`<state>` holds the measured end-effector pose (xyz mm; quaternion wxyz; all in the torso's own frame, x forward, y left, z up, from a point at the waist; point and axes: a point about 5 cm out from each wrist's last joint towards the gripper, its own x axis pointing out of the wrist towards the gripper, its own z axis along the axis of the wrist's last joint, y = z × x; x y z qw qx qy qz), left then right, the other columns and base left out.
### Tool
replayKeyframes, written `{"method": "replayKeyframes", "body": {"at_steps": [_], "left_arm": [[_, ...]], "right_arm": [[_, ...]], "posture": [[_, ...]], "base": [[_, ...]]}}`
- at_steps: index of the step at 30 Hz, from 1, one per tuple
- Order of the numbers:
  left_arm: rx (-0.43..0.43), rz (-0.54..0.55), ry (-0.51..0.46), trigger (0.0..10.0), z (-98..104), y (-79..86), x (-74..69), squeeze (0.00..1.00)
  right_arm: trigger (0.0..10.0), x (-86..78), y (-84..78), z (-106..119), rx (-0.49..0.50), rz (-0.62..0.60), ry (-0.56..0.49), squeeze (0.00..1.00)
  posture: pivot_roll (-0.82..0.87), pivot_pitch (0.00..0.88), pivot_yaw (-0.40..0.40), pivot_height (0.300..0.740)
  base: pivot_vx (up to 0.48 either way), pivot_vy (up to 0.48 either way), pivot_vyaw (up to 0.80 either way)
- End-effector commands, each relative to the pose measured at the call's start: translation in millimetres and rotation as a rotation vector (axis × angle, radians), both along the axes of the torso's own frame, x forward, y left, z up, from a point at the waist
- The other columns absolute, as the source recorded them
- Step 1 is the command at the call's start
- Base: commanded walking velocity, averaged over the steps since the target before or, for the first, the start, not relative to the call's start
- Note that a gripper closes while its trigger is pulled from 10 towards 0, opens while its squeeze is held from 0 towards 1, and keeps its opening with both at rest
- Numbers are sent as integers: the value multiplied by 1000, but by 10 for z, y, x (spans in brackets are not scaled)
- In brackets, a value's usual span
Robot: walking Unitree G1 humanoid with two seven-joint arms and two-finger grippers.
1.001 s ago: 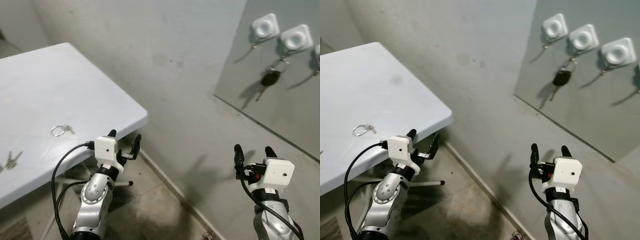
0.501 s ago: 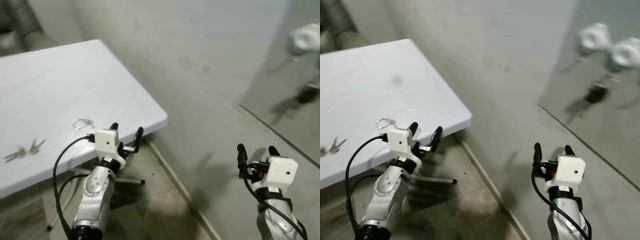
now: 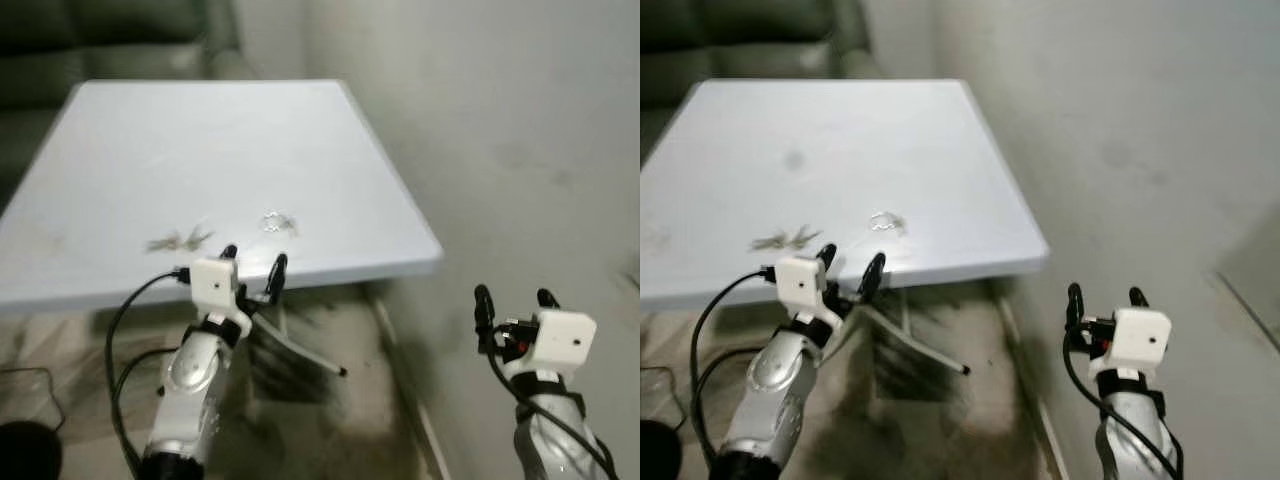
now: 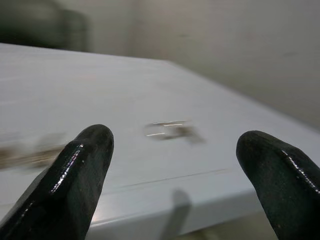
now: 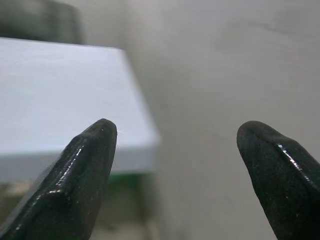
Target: Hang keys on a hook
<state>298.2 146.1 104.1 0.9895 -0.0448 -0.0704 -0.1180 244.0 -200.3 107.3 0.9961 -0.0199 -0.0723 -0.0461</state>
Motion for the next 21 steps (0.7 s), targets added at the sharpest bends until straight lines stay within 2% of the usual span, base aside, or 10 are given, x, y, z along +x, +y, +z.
{"method": "replayKeyframes", "body": {"at_steps": [1,5,8,14,21], "left_arm": [[-7,-4,11,10000,-8,-52,7,0],[-4,-1,16,10000,-10,-50,13,0],[-13,-3,21,10000,-14,-52,15,0],[-30,-4,27,10000,-14,-38,22,0],[-37,9,27,10000,3,-9,45,0]], "right_arm": [[10000,-21,-60,-4,-12,-11,11,0],[10000,-13,-49,12,-8,-1,1,0],[10000,0,-48,15,48,-3,4,0],[10000,17,-28,19,27,3,8,0],[10000,27,-15,11,32,17,12,0]], "posture": [[34,83,-42,740],[34,79,-42,740],[34,76,-43,740],[35,76,-42,740],[35,76,-42,740]], "base": [[0,0,800],[0,0,303],[0,0,0],[0,0,0],[0,302,0]]}}
